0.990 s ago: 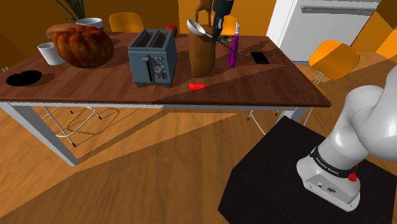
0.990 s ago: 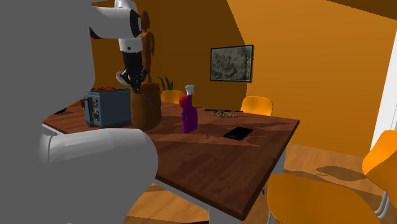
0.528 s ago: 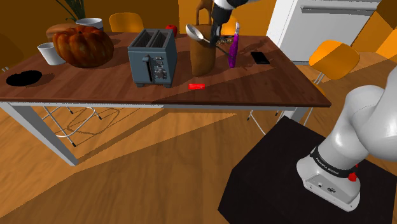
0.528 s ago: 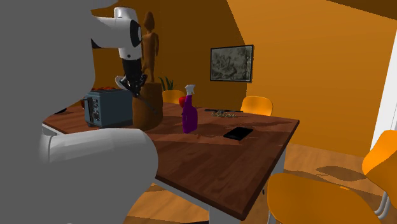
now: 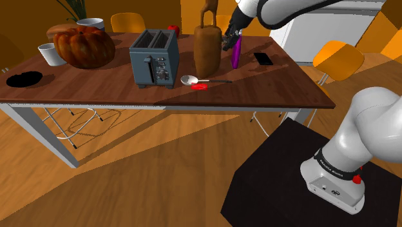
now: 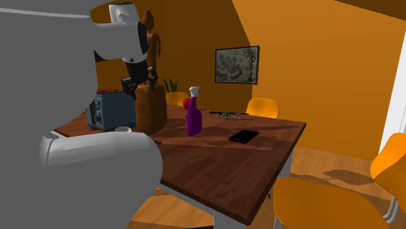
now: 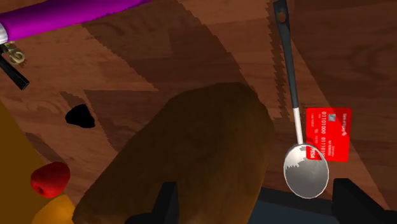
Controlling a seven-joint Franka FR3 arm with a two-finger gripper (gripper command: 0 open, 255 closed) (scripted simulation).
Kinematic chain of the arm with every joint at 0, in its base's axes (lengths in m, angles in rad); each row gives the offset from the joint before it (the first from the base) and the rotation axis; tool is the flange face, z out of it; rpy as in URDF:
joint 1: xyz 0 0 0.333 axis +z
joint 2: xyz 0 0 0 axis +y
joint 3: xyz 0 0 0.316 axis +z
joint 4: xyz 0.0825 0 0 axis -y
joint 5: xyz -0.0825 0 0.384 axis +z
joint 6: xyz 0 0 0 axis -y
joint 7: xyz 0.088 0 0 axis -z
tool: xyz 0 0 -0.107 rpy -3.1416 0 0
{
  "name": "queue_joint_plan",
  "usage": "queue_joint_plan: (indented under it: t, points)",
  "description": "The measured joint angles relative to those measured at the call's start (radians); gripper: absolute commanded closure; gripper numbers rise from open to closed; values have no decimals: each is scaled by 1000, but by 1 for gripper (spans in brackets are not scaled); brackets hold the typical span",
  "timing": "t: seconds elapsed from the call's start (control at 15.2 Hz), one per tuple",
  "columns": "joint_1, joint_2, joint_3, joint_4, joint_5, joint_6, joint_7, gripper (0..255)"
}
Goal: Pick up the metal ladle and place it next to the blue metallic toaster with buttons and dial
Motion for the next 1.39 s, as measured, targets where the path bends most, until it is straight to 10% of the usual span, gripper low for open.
queue_joint_plan:
  t: [0.79,0.86,1.39]
  points:
    - [2,66,-17,-18,7,99,-2,0]
    - [2,66,-17,-17,7,99,-2,255]
    - [2,68,-17,-17,7,99,-2,255]
